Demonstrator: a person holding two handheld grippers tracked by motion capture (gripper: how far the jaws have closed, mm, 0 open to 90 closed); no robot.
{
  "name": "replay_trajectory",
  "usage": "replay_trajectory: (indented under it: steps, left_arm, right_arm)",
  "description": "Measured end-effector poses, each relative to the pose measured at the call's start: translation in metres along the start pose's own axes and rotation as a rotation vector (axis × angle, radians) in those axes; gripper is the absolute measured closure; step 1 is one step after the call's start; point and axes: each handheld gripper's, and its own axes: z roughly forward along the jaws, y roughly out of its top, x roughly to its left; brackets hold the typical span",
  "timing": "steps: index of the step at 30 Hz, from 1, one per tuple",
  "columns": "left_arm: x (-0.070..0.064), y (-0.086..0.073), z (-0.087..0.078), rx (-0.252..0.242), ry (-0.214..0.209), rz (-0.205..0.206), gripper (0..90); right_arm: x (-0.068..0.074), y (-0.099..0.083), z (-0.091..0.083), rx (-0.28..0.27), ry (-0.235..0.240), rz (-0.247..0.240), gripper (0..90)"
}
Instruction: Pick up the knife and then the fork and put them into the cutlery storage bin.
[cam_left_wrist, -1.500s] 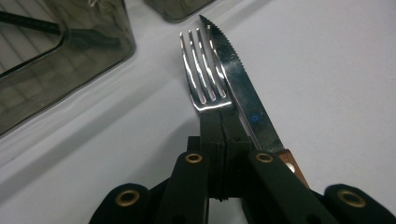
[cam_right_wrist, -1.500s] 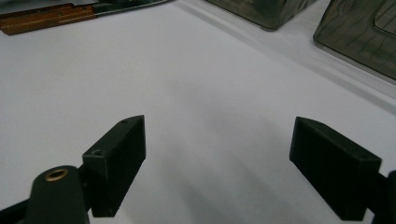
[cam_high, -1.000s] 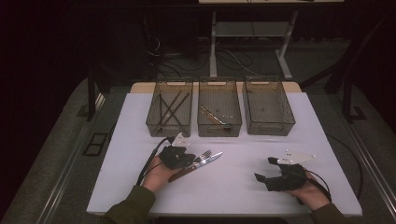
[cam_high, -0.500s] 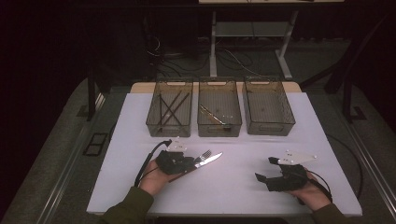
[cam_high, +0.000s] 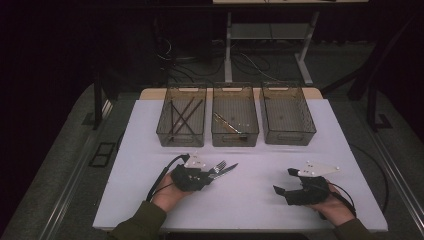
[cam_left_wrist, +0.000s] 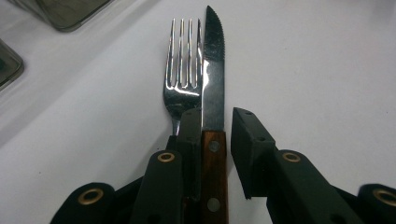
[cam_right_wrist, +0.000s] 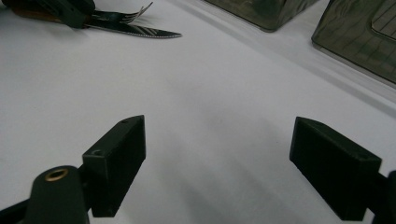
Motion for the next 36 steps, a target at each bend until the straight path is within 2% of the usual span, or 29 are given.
replay_trajectory:
  steps: [7,12,16,19,22,24,25,29,35,36]
  left_arm:
    - [-0.003,-0.002,0.001,-0.004,0.016,0.036,72.1]
    - [-0.004,-0.003,0.001,-0.009,0.015,0.027,76.7]
    - [-0.004,-0.002,0.001,-0.003,0.021,0.028,77.0]
    - [-0.005,-0.001,0.0,-0.001,0.016,0.012,77.1]
    - [-0.008,0.003,-0.004,-0.041,0.019,0.005,77.1]
    - [-0.01,0.006,-0.01,-0.09,0.02,-0.016,77.1]
    - [-0.011,0.008,-0.013,-0.107,0.022,-0.013,77.1]
    - [-0.016,0.015,-0.021,-0.169,0.032,-0.028,77.1]
    - [-0.022,0.021,-0.024,-0.21,0.025,-0.031,77.0]
    - [-0.022,0.022,-0.025,-0.219,0.021,-0.031,77.0]
  right_arm:
    - [0.0,0.0,0.0,-0.001,-0.001,0.0,18.4]
    - [0.001,0.0,0.001,0.01,0.01,0.003,17.2]
    - [-0.001,0.001,0.002,0.01,0.026,0.011,15.8]
    - [-0.001,0.002,0.002,0.027,0.03,0.024,15.8]
    - [-0.003,0.004,0.001,0.042,0.063,0.053,15.8]
    - [-0.004,0.006,0.0,0.044,0.084,0.087,15.8]
    - [-0.004,0.008,-0.001,0.044,0.089,0.095,15.8]
    - [-0.005,0.015,-0.004,0.006,0.156,0.125,15.8]
    - [0.001,0.025,0.002,-0.025,0.159,0.118,16.9]
    - [0.003,0.027,0.003,-0.028,0.16,0.12,19.3]
